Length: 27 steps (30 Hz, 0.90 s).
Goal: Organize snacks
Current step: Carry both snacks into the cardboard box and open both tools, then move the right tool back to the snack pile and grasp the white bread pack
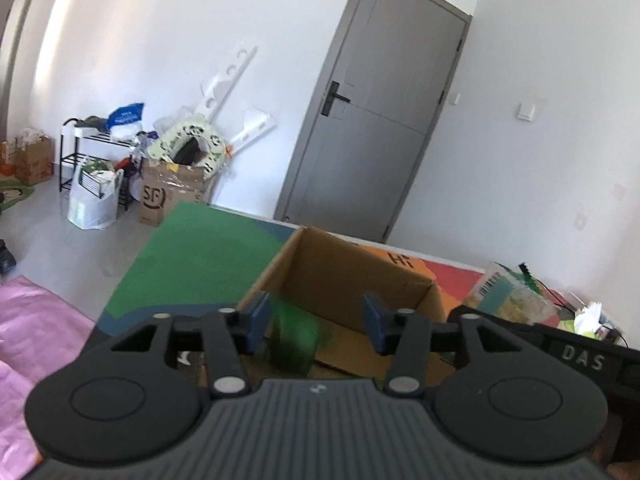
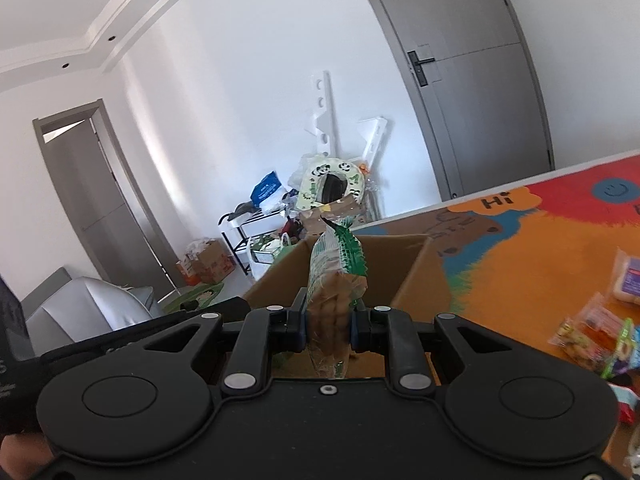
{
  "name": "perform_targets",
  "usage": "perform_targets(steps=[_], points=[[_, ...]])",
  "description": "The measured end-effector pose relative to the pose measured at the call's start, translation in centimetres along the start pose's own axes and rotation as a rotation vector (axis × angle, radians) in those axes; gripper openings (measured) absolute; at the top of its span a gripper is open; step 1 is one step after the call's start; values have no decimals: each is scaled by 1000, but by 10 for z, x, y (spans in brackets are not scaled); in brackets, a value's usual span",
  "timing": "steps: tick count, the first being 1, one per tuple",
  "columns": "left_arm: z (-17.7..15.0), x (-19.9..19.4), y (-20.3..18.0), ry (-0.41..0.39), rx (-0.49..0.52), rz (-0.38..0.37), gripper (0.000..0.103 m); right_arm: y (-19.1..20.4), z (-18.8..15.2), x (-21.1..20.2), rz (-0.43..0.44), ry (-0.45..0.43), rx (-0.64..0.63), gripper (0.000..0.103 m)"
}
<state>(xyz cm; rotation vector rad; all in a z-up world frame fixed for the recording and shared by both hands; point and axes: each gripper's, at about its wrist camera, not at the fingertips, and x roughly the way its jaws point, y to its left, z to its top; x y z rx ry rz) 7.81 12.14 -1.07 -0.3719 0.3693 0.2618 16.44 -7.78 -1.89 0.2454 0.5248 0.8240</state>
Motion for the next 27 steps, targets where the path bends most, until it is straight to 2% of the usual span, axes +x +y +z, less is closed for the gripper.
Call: perform_targets(steps=[4, 5, 6, 8, 13, 15, 18, 27], points=[[2, -2, 4, 6, -13, 14, 52, 9, 2, 13, 29, 18, -2, 24], [2, -3, 5, 5, -14, 17, 52, 10, 2, 17, 36, 27, 2, 30], [2, -5, 5, 2, -12, 22, 53, 10, 3, 18, 41, 32, 7, 44], [3, -6, 6, 3, -13, 33, 55, 10, 3, 16, 31, 23, 13, 56], [2, -5, 1, 14, -13, 38, 66, 6, -1, -1, 22, 8, 15, 64], [2, -5, -5, 9, -7, 36, 76, 1, -1, -10, 4, -2, 16, 66], [-2, -6, -15, 12, 8, 33, 83, -10, -4, -23, -20, -13, 37, 74], [-12, -10, -44, 19, 45, -1, 94, -47, -15, -60, -107, -52, 87, 92]])
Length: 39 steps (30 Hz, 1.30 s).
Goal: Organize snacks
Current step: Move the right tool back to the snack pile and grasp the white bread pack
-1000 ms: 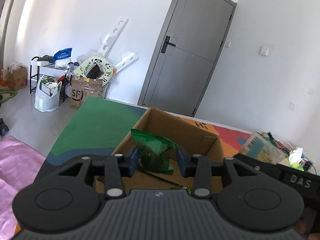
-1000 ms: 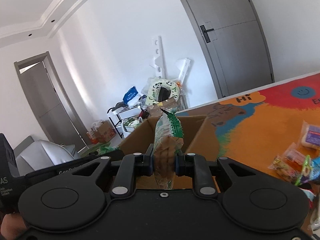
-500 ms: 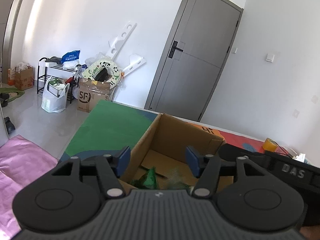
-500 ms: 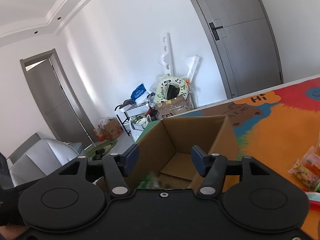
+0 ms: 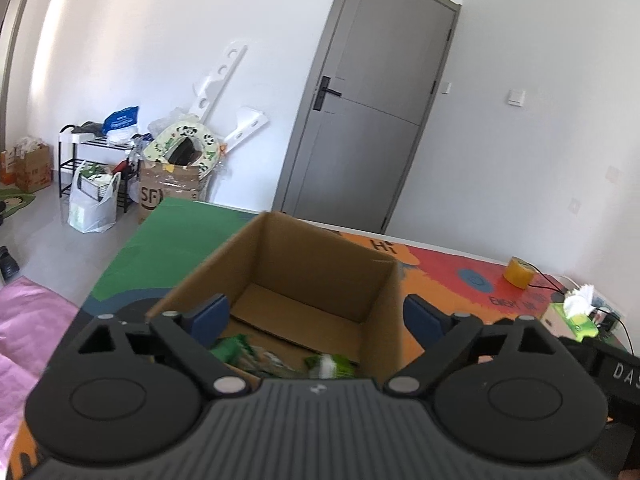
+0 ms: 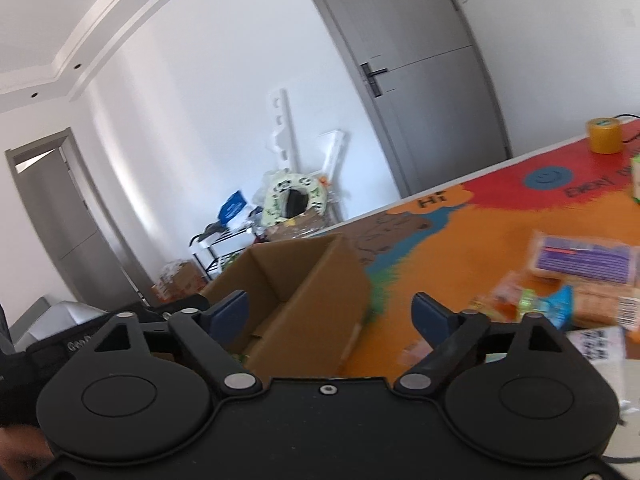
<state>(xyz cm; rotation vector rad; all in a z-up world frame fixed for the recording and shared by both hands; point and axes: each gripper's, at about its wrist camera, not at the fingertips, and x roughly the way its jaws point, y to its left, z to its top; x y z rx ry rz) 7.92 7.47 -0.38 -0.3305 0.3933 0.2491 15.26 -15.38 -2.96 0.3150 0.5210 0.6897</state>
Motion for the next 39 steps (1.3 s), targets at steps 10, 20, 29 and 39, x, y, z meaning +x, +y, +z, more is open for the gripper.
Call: perform_targets(steps=[10, 20, 29, 39], points=[[-15, -2, -38, 21, 59, -73, 94, -48, -5, -33, -88, -43, 58, 97], [-30, -2, -75, 31, 108, -159, 94, -88, -9, -59, -177, -69, 101, 94], [-44, 4, -100, 53, 146, -197, 94, -110, -19, -66, -223, -46, 120, 91], [-61, 26, -117, 112, 165, -182, 92, -124, -34, -50, -237, 17, 142, 83]])
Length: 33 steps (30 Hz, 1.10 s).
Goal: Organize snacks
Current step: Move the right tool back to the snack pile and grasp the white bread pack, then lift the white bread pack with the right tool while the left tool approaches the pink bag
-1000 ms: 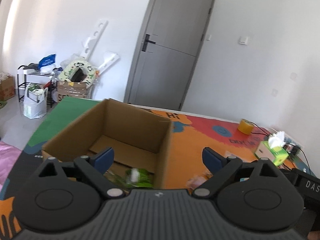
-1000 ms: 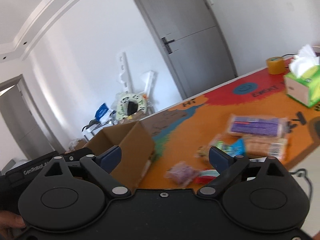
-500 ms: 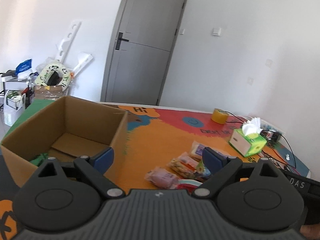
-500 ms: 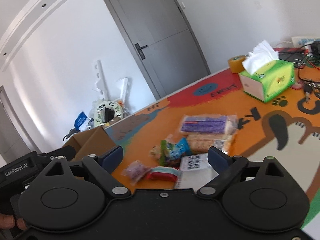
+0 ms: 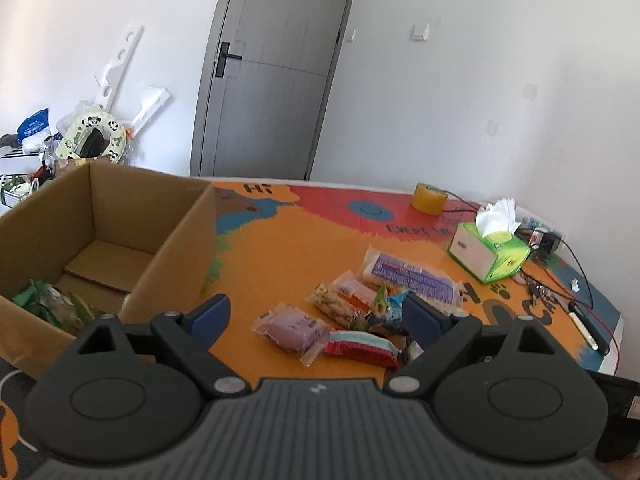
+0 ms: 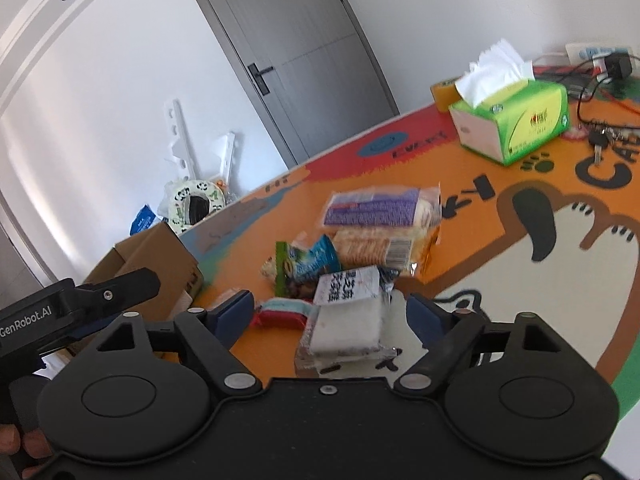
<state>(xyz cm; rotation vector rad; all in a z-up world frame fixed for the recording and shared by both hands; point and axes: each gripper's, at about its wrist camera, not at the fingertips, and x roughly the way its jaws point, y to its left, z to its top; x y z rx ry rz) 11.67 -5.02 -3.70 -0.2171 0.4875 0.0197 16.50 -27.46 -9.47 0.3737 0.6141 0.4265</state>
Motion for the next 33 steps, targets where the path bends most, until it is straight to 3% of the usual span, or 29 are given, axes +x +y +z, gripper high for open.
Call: perform_targets(steps=[13, 17, 18, 29, 33], points=[[-8, 42, 2, 72, -4, 49, 90, 5, -7, 40, -46, 54, -43, 75], [-8, 55, 1, 91, -9, 69, 89, 6, -6, 43, -83, 55, -75, 50], [-8, 57, 0, 92, -10, 73, 89, 3, -4, 42, -81, 57, -75, 48], [-4, 83, -4, 96, -19, 157, 89, -19, 4, 33, -114, 45, -38, 46], [-7, 89, -5, 112, -9, 177, 84, -24, 6, 31, -127, 40, -26, 46]])
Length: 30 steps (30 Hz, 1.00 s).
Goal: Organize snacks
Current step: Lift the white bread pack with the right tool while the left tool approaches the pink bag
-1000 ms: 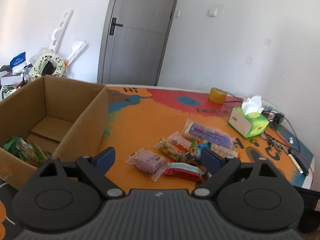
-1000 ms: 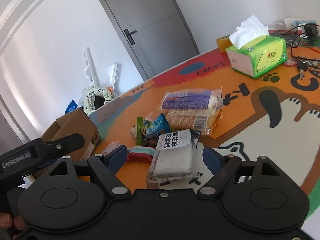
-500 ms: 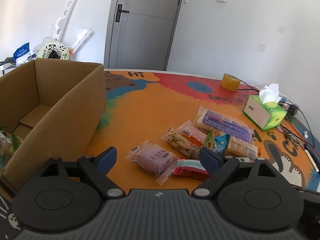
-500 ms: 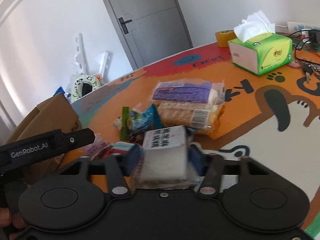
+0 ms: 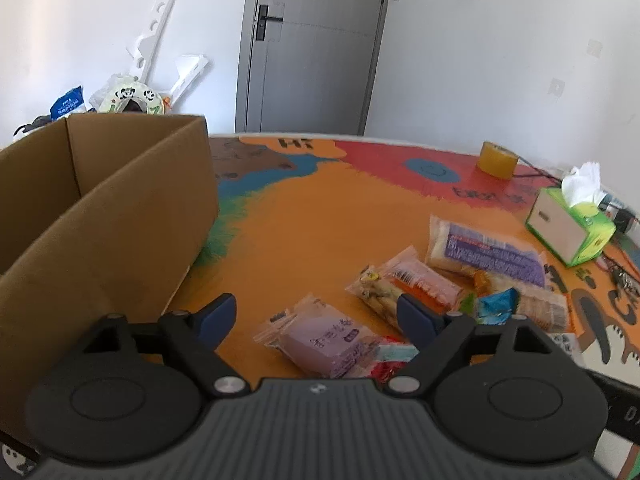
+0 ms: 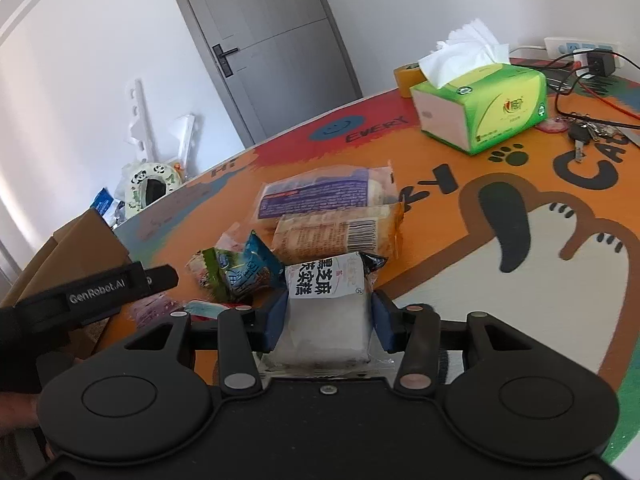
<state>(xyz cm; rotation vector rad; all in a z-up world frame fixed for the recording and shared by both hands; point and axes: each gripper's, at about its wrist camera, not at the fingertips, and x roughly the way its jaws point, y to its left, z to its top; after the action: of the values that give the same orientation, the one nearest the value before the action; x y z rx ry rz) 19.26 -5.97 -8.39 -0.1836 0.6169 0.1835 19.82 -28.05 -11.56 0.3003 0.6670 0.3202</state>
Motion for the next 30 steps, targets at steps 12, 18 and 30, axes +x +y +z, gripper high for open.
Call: perform_targets(steps=[12, 18, 30], points=[[-10, -6, 8, 24, -14, -60, 49, 11, -5, -2, -3, 14, -33, 59], [-12, -11, 13, 21, -18, -84, 39, 20, -8, -2, -20, 19, -79, 61], [-28, -33, 10, 32, 36, -128, 40, 29, -16, -7, -28, 17, -130, 52]])
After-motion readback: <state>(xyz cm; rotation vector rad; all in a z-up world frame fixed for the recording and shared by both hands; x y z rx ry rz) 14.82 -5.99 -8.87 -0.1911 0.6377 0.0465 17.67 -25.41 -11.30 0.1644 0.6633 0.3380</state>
